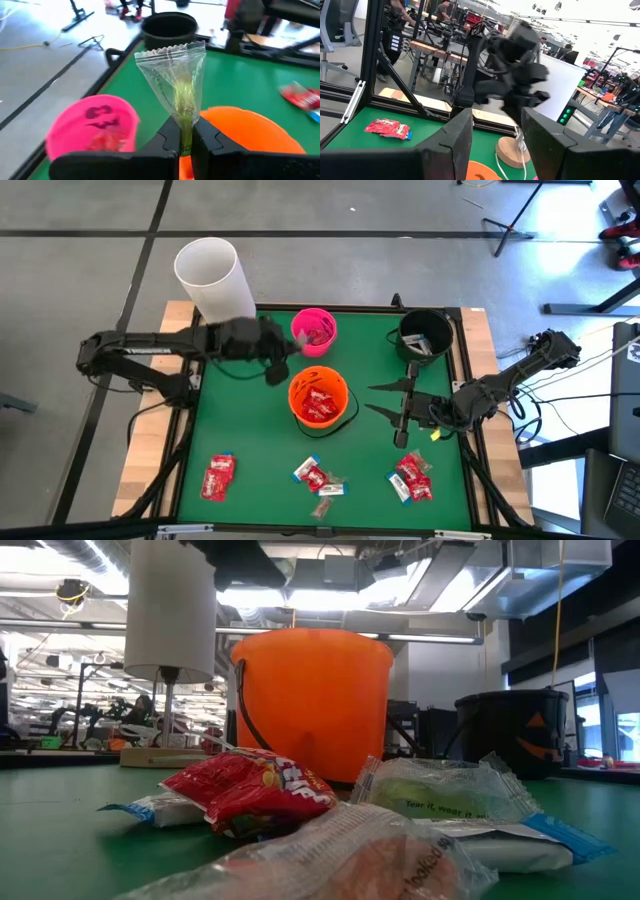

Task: Sort candy
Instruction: Put the green candy into the pink bucket

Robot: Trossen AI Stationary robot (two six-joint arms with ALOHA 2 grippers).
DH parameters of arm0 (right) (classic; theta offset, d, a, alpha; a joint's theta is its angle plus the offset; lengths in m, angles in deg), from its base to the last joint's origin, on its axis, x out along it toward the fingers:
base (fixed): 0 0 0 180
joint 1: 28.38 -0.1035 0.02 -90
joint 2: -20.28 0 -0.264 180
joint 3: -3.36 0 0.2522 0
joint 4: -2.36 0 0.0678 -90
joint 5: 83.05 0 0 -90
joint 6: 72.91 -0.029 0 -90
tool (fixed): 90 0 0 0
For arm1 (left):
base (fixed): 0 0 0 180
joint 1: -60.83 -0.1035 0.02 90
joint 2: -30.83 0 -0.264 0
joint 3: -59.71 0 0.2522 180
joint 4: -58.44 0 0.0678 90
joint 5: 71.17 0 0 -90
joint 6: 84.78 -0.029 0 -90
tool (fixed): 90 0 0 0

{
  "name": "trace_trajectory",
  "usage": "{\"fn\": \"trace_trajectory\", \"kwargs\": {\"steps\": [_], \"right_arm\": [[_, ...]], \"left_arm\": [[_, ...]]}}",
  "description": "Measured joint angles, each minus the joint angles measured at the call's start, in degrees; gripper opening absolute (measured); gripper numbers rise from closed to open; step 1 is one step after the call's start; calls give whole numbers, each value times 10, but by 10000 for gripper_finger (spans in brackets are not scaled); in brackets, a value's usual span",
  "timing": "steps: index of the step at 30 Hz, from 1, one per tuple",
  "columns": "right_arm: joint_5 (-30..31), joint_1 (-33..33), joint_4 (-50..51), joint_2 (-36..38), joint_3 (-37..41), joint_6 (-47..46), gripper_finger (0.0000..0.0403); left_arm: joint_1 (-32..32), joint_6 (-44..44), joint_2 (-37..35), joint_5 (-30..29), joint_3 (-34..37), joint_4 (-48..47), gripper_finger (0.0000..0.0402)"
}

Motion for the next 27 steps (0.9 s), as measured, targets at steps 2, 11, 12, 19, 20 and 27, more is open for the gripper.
{"fn": "trace_trajectory", "kwargs": {"steps": [2, 11, 12, 19, 20, 27], "right_arm": [[0, 0, 0, 0, 0, 0, 166], [0, 0, -2, 0, 0, 1, 166], [0, 0, -2, 0, 0, 1, 166], [2, 0, -2, 1, 0, 0, 166], [2, 0, -2, 1, 0, 0, 166], [2, 0, -3, 1, 0, -1, 166]], "left_arm": [[-35, -11, 4, 15, 0, 17, 5], [-168, -23, 39, 85, 0, 60, 5], [-180, -23, 47, 96, 0, 63, 5], [-227, -11, 123, 180, 0, 131, 5], [-229, -10, 133, 192, 0, 141, 5], [-238, 4, 171, 212, 0, 159, 51]]}}
